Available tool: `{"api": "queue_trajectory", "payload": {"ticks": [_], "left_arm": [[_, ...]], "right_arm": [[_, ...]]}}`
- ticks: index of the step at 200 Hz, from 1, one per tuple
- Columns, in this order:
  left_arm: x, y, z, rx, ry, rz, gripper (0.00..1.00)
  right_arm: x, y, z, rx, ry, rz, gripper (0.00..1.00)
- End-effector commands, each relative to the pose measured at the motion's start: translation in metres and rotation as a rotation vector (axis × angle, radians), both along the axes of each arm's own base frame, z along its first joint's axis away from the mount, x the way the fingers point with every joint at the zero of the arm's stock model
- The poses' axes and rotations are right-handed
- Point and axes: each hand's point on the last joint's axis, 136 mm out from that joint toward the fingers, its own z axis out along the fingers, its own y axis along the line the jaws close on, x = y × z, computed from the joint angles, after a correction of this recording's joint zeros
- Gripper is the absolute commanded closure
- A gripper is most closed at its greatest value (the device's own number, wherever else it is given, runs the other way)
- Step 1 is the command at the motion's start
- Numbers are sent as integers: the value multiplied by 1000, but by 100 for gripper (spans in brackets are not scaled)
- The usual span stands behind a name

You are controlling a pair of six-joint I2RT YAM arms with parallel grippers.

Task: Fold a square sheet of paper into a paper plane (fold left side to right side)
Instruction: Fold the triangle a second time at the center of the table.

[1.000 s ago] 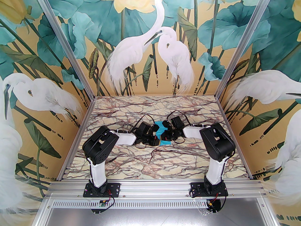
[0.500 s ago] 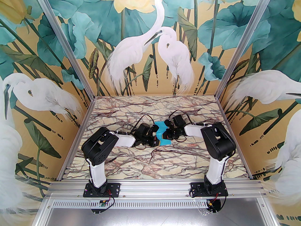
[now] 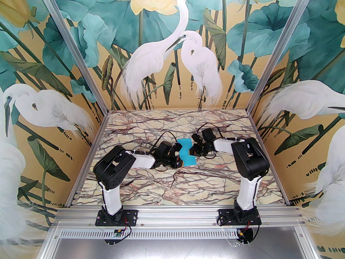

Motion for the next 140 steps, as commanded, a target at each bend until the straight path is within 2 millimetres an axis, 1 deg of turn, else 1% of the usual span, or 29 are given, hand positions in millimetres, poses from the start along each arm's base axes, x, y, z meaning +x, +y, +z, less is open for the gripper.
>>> {"api": "queue_trajectory", "payload": {"ticks": [1, 31, 58, 75, 113, 127, 140], "left_arm": [[-33, 30, -48, 169, 127, 4, 100], [-32, 29, -47, 166, 126, 5, 100], [-29, 27, -45, 154, 124, 19, 100], [-21, 20, -26, 104, 95, 30, 100], [8, 7, 29, 45, -35, 33, 100], [17, 0, 41, 43, -65, 12, 100], [23, -8, 46, 45, -90, -10, 100]], "right_arm": [[10, -16, -14, -56, 0, -23, 100], [16, -22, -15, -43, -4, -41, 100], [17, -18, -12, -9, 2, -37, 100], [13, -18, -12, -11, 13, -34, 100], [1, -17, -14, -19, 28, -28, 100], [-1, -17, -14, -16, 30, -30, 100], [-2, -16, -15, -15, 32, -31, 100]]}}
